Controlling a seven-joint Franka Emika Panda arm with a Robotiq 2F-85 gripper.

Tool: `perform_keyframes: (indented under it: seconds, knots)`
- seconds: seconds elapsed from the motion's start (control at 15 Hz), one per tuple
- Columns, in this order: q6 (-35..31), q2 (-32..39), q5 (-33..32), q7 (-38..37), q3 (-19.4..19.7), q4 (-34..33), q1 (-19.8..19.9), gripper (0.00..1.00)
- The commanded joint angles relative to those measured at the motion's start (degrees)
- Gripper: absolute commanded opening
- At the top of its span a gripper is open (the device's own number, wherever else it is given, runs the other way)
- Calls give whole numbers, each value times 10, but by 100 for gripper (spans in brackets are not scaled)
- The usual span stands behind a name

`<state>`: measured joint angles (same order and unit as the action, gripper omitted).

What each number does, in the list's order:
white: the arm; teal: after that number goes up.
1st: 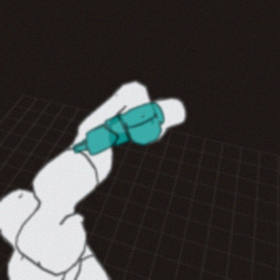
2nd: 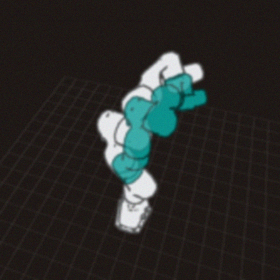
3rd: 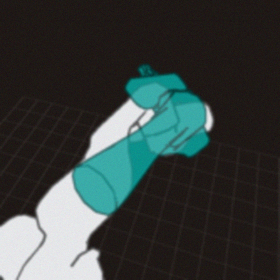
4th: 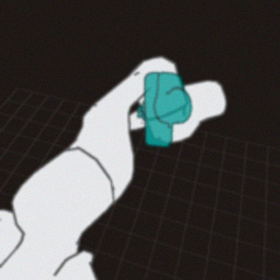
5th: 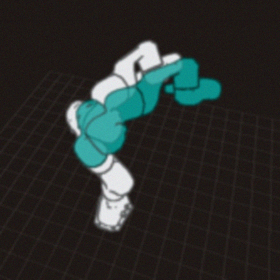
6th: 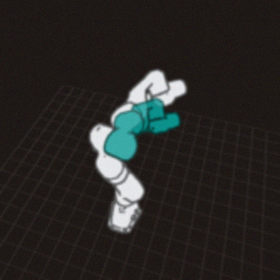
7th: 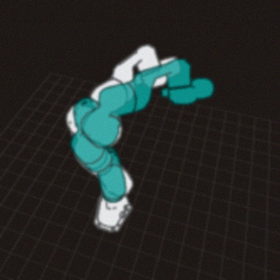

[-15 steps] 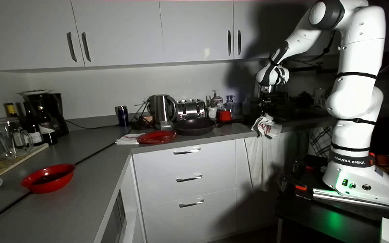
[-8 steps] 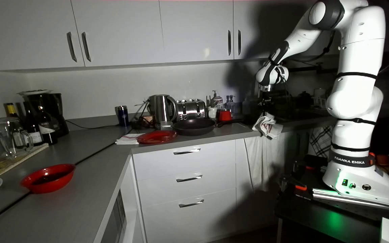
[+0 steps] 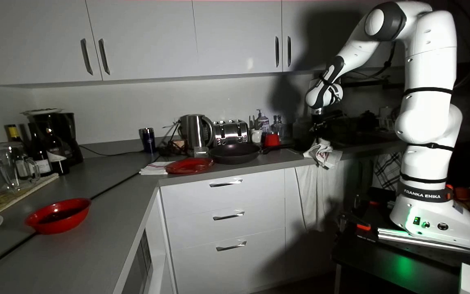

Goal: Use the white towel to wipe the right side of the countertop

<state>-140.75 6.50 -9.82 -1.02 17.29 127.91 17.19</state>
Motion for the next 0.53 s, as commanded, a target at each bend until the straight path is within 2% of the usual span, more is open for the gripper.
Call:
perform_keyframes:
  seconds: [0.0, 0.47]
  knots:
    - [14, 44, -10, 0, -4, -32, -9, 5]
    - [5, 84, -4, 22, -17, -50, -20, 5]
